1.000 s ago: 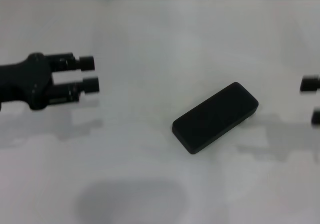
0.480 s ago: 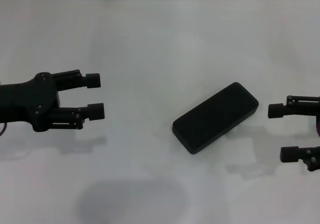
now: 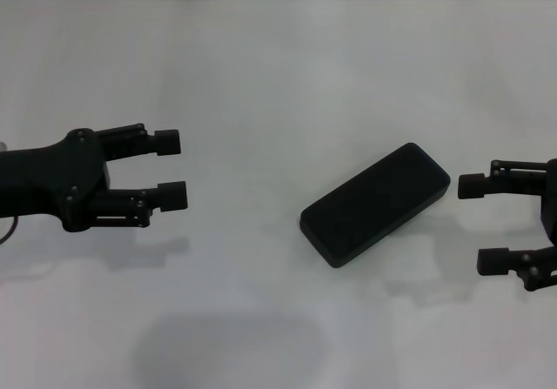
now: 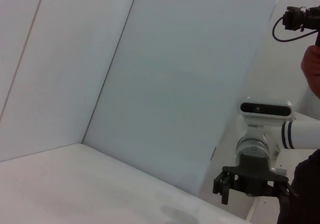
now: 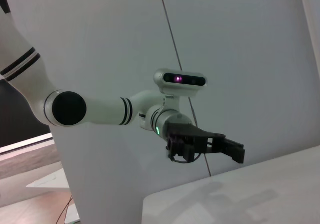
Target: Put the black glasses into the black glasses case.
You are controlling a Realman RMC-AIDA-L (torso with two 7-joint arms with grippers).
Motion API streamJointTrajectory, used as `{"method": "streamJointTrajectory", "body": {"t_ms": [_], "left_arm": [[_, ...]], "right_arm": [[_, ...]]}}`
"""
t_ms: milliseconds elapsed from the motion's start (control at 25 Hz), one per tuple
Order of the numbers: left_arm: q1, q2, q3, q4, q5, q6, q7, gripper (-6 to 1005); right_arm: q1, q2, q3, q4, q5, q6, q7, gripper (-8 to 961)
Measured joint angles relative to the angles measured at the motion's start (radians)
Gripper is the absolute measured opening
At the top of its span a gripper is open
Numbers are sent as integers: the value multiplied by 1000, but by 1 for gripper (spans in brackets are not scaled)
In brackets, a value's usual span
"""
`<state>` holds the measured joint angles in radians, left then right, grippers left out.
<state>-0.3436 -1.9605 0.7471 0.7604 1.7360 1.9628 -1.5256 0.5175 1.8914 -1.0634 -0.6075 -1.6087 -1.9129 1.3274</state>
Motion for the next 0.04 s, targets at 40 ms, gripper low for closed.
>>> {"method": "streamJointTrajectory", "body": {"t_ms": [40], "left_arm": [[0, 0, 0, 0, 0, 0, 0, 876]], "right_arm": [[0, 0, 0, 0, 0, 0, 0, 868]]}}
